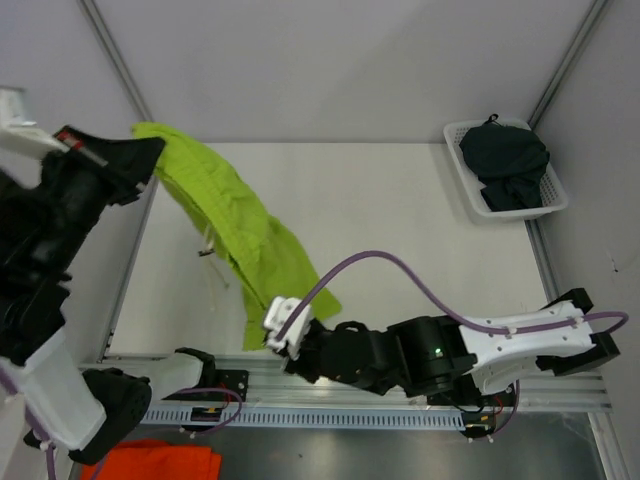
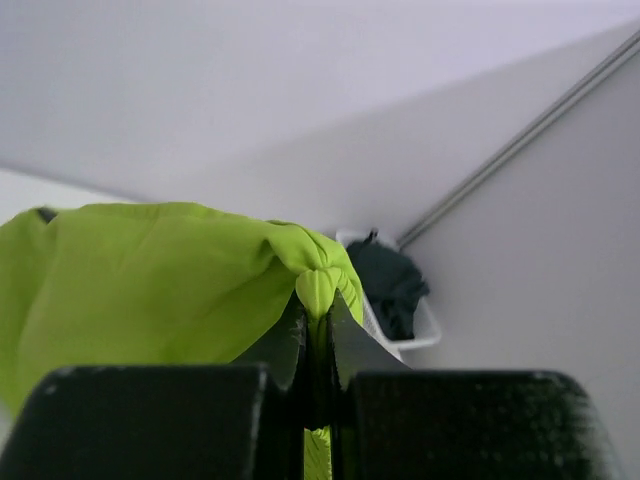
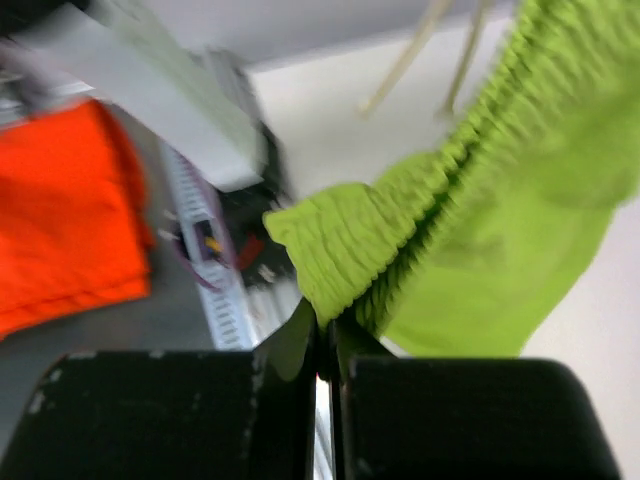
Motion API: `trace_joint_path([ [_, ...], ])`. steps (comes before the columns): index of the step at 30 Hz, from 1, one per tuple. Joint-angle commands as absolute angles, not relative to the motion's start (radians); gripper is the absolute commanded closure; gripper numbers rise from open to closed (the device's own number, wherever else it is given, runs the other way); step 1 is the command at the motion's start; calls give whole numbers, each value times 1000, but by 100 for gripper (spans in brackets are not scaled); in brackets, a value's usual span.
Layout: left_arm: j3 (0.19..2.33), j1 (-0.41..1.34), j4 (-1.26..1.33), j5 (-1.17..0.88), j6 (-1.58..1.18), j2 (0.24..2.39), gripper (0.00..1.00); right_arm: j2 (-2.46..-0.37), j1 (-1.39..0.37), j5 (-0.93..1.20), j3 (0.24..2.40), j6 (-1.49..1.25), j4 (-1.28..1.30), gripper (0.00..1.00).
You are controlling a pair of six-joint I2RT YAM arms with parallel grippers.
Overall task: Fold and stack the shorts
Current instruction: Flatten the shorts out
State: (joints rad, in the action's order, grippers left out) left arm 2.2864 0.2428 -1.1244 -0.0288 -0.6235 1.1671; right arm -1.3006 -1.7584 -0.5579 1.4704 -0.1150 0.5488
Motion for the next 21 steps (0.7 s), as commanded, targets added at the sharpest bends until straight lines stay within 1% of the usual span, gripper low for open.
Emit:
trace_joint_path([
  [1,2388,219,-1102,138,-618,1103,100,-1463,-1838,-353,1705,46,655,100],
  [3,2265,219,-1010,156,-623,1027,100,-1505,-1865,-316,1846,83,669,100],
  [4,2220,219,-895,163,-626,943,100,-1517,-1871,-304,1877,90,672,100],
  [5,2180,219,-843,178,-633,902,100,-1514,-1871,-298,1897,100,667,100],
  [6,2080,219,-759,199,-637,872,100,-1502,-1865,-302,1899,113,655,100],
  [8,2057,219,-727,216,-630,853,100,-1435,-1826,-273,1862,103,601,100],
  [9,2069,219,-720,222,-620,865,100,-1408,-1740,-240,1803,60,586,100],
  [11,2063,219,-704,221,-608,925,100,-1303,-1630,-90,1705,9,508,100],
  [12,2031,219,-672,218,-607,945,100,-1269,-1527,-51,1601,-32,464,100],
  [13,2008,219,-642,192,-609,972,100,-1218,-1482,-14,1554,-47,453,100],
  [14,1938,219,-602,172,-611,986,100,-1195,-1441,21,1513,-63,445,100],
  [15,1865,219,-519,155,-627,998,100,-1174,-1355,37,1470,-78,433,100],
  [16,1791,219,-479,114,-637,1014,100,-1136,-1309,67,1388,-116,428,100],
  [18,1732,219,-379,84,-669,1081,100,-1095,-1200,118,1300,-153,399,100],
  [19,1645,219,-342,69,-682,1109,100,-1077,-1087,150,1213,-185,391,100],
  [20,1610,219,-292,31,-695,1159,100,-1042,-1028,167,1168,-204,379,100],
  [21,1580,221,-193,19,-724,1189,100,-1029,-967,188,1126,-215,365,100],
])
